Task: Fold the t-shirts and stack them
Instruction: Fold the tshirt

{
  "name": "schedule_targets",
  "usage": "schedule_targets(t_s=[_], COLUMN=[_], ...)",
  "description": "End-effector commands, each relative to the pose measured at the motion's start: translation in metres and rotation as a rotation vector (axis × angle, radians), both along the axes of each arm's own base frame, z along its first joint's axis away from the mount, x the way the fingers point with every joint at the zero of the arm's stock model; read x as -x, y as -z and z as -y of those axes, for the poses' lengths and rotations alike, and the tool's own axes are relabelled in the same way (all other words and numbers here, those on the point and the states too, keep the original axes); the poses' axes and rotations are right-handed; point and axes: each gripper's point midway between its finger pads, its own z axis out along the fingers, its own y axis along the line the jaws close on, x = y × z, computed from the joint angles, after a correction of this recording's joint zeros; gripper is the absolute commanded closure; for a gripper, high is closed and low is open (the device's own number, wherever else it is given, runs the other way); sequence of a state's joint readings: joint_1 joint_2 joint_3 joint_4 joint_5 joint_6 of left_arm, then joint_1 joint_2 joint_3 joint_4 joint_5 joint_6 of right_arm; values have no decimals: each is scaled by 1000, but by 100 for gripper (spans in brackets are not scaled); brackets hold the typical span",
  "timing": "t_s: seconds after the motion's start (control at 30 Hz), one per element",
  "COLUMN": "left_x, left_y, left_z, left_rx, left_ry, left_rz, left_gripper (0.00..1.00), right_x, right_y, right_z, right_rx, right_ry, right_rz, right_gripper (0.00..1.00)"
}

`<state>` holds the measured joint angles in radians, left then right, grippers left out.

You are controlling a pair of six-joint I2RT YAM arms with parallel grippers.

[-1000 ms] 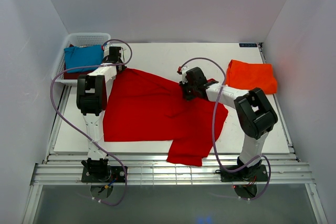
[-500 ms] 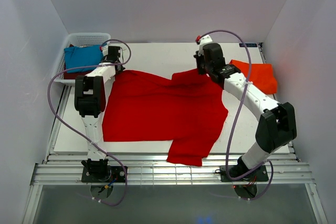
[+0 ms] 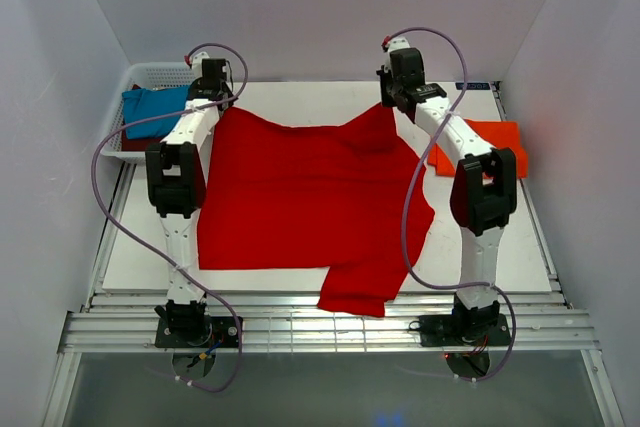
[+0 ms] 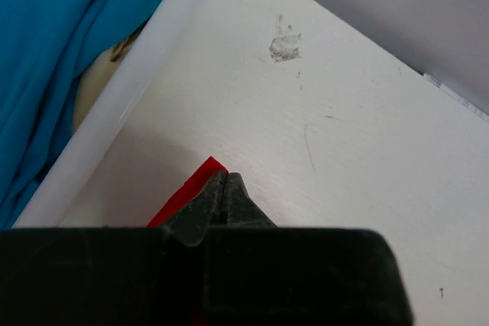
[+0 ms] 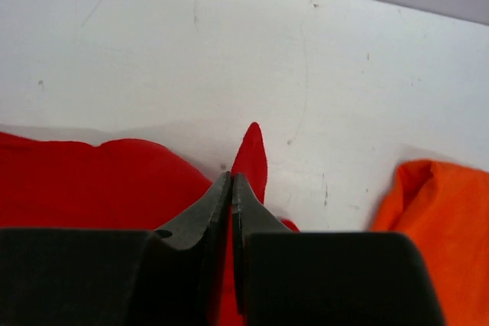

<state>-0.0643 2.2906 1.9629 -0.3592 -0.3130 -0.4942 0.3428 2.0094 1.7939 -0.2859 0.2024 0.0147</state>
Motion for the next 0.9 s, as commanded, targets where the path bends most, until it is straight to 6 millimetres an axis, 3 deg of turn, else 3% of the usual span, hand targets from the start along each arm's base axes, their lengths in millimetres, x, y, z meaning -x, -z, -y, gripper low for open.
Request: schedule_targets(t_s=[0.0,0.03,0.07,0.13,0.37,0.53,0.7,0.73,0.77,0.8,0.83,0.87], left_x=[-7,-11,-13,-17,-24,-31,-31,-28,-26,-25,-16,-11], left_y=[6,0,5,4,0,-21,-39,-50,-53,-58,-42,-54], left_z=[-2,-2,-1,-1,-9,-12,-8,-7,-6,-5,-6,-6], left_rx=[-2,-1,-2,-3,-19,-16,4,9,16,21,20,22], left_ry=[8,8,8,13,-36,-55,-42,-36,-35,-32,-30,-30], left_rz=[-26,-11,-15,-9,32,100,173,194,203,229,199,221], left_gripper=[100,100,100,100,100,100,100,100,100,100,100,100], right_x=[-38,-46,-55,-70,-101,-119,-113,-107,-98,-91,-85,-74], right_y=[-33,-33,-18,-32,-29,-40,-53,-72,-52,-49,-53,-68], right_z=[1,6,6,15,44,55,49,48,47,44,43,43], right_rx=[-31,-34,-29,-16,-58,-139,-177,-188,-189,-199,-206,-215], right_ry=[9,15,19,22,68,73,24,13,2,-18,-24,-34], right_rz=[94,97,76,120,186,230,248,282,238,229,241,259], right_gripper=[92,92,92,92,92,92,92,92,92,92,92,92])
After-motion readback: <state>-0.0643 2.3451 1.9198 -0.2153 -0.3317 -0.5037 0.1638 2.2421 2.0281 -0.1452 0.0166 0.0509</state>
